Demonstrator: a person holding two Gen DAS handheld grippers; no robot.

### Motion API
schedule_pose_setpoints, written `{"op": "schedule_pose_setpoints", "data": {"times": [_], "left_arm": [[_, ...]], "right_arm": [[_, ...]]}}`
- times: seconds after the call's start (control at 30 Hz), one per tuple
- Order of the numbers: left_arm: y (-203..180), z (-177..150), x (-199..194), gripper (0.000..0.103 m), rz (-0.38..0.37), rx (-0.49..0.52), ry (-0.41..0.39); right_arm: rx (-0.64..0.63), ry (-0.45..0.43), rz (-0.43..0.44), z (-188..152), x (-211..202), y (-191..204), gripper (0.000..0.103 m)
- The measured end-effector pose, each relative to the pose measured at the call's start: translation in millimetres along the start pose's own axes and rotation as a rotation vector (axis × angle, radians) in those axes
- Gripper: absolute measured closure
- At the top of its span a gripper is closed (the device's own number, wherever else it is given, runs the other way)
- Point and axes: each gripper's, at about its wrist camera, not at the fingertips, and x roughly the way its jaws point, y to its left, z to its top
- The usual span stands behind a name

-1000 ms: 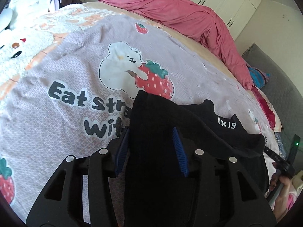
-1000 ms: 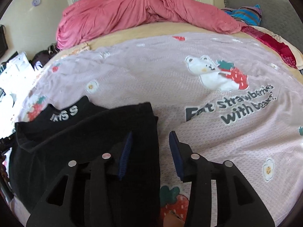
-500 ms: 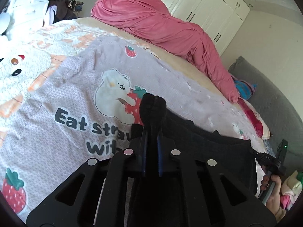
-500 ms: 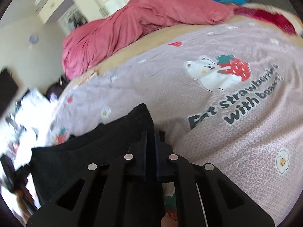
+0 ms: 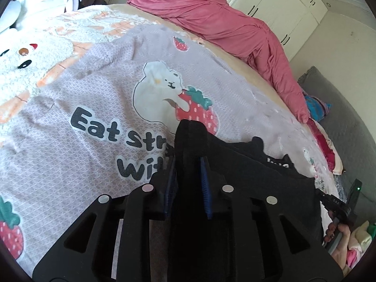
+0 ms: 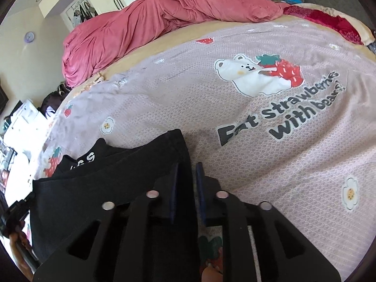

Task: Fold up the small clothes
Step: 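Lower the folded hem onto the collar and open both grippers, then press the folded sweatshirt flat near the collar with the right gripper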

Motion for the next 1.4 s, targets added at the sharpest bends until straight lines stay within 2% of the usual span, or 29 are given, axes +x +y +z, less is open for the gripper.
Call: {"op": "schedule_pose_setpoints", "data": {"times": [0.07,0.13,0.27,0.4,0.57,0.7,0.77,0.8,0.83,0.87,0.9,1.03,1.13,1.17,1.2,1.23,1.4], "left_arm": [[0,1,-7,0.072,-0.011,-0.013,-0.008],[-2,0,-16,0.07,-0.018,-0.015,-0.017],[-7,-7,-34,0.06,-0.038,-0.026,-0.041],[-20,-22,-43,0.059,-0.056,-0.032,-0.034],[-46,-42,-44,0.056,0.0,0.041,-0.002],[-58,-62,-42,0.052,0.009,0.103,0.031],[-59,-72,-42,0.049,0.048,0.129,0.04],[-57,-75,-41,0.049,0.071,0.13,0.046],[-54,-78,-40,0.049,0.09,0.127,0.052],[-48,-80,-38,0.049,0.107,0.118,0.059],[-43,-82,-36,0.049,0.112,0.107,0.067],[-35,-83,-32,0.045,0.101,0.099,0.082],[-35,-83,-32,0.045,0.098,0.099,0.082],[-37,-82,-33,0.045,0.099,0.104,0.078],[-38,-82,-35,0.045,0.098,0.105,0.074],[-40,-81,-38,0.045,0.096,0.107,0.067],[-51,-76,-55,0.043,0.049,0.118,0.026]], "right_arm": [[-0.004,-0.015,-0.015,0,-6,0,0.073],[-0.009,-0.003,-0.013,1,-10,0,0.061],[-0.019,0.023,0.009,-5,-22,0,0.06],[-0.016,0.063,0.027,-21,-36,-1,0.056],[0.009,0.137,0.046,-42,-45,-5,0.056],[0.011,0.155,0.066,-55,-53,-6,0.055],[-0.006,0.168,0.079,-62,-57,-5,0.055],[-0.017,0.176,0.077,-66,-59,-4,0.059],[-0.028,0.182,0.07,-71,-60,-3,0.078],[-0.03,0.183,0.076,-74,-62,-3,0.089],[-0.032,0.184,0.082,-76,-64,-3,0.095],[-0.102,0.175,0.01,-85,-76,-1,0.097],[-0.117,0.185,-0.028,-97,-67,-5,0.095],[-0.135,0.175,-0.036,-97,-68,-3,0.093],[-0.144,0.161,-0.051,-95,-72,-1,0.083],[-0.154,0.121,-0.069,-91,-81,3,0.077],[-0.246,-0.026,-0.016,-81,-109,31,0.076]]}}
